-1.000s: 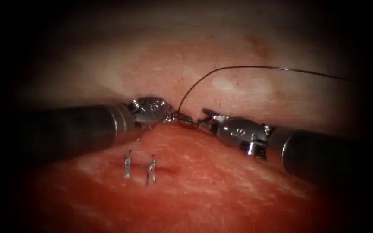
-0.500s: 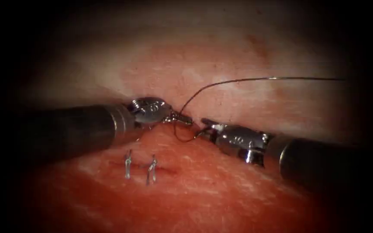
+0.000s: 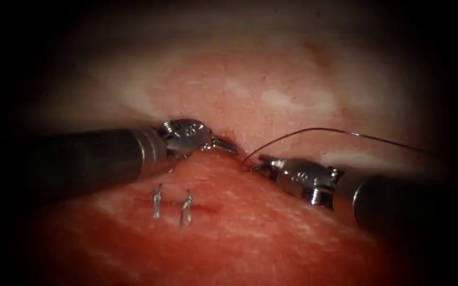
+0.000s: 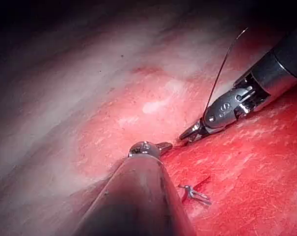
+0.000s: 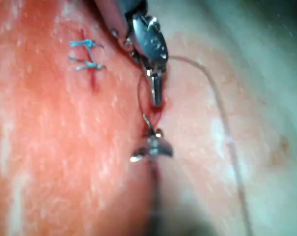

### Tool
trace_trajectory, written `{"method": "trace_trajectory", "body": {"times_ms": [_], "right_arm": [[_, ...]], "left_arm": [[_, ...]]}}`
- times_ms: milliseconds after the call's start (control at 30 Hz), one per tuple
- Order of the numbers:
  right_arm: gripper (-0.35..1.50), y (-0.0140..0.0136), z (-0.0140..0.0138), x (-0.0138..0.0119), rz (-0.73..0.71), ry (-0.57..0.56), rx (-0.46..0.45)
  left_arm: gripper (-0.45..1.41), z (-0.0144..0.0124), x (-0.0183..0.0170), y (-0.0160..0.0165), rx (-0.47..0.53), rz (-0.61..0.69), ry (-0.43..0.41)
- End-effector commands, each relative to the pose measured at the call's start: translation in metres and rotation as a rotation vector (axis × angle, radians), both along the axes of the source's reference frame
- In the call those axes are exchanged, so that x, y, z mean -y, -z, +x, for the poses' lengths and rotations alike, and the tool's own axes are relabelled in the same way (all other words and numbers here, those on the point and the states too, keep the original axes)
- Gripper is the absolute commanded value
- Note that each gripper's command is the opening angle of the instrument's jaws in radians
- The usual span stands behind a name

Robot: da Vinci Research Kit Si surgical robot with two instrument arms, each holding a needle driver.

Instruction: Wound Closure

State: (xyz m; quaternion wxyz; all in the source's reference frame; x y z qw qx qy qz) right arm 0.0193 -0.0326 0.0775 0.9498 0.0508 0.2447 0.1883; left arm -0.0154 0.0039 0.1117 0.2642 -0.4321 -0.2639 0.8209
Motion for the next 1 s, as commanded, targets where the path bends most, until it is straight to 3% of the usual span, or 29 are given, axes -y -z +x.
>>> {"method": "trace_trajectory", "body": {"times_ms": [33,367,633,1000], "right_arm": [[-0.35,-0.0007,0.0009,-0.0009,-0.041,0.015,-0.018],[-0.35,0.0014,0.0004,-0.0037,-0.269,0.023,-0.102],[-0.35,0.0042,0.0003,-0.0049,-0.388,0.001,-0.146],[-0.35,0.0052,0.0002,-0.0056,-0.43,-0.004,-0.158]], "left_arm": [[-0.35,-0.0007,0.0003,-0.0006,-0.002,0.002,-0.003],[-0.35,-0.0018,0.001,0.0012,-0.004,0.018,-0.004],[-0.35,-0.0028,0.0016,0.0007,-0.005,0.022,-0.017],[-0.35,-0.0029,0.0017,-0.0002,-0.002,0.017,-0.021]]}}
